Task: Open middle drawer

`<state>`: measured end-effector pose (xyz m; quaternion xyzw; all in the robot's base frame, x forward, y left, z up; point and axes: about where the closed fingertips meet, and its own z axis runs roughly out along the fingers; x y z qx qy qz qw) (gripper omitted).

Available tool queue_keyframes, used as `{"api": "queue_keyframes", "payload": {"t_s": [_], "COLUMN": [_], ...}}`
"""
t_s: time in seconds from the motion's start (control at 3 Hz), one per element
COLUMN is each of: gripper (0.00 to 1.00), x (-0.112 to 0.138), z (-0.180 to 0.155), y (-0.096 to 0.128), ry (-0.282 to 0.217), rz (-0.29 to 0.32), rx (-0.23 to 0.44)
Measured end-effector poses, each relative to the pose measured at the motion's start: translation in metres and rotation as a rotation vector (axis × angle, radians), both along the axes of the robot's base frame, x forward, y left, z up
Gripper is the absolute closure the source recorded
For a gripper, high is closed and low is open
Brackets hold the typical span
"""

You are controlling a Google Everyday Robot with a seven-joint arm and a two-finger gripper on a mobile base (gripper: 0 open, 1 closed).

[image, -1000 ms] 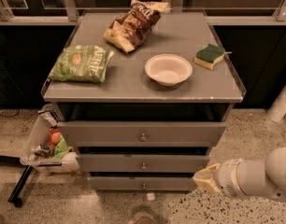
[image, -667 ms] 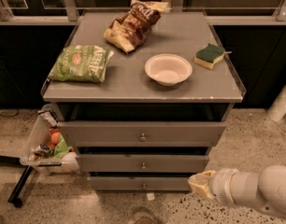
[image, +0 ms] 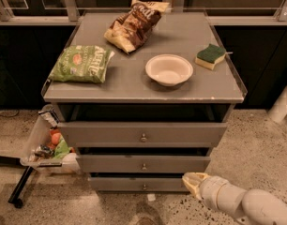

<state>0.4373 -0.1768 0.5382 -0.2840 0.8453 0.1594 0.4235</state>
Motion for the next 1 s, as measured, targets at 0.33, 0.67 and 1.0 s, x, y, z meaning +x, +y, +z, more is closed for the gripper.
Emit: {"api": "queue_keyframes", "payload": {"t_s": [0.33,0.67,1.0], "gripper": [1.0,1.0,1.0], "x": [0.0061,0.0061,0.0118], "z": [-0.0085,-0.0083,-0.0172], "y": [-0.0044,-0.0043,-0.0051], "ry": [-0.008,-0.008,-0.023], "rz": [-0.038,-0.038,-0.067], "rx": [0.002,0.001,-0.035]}}
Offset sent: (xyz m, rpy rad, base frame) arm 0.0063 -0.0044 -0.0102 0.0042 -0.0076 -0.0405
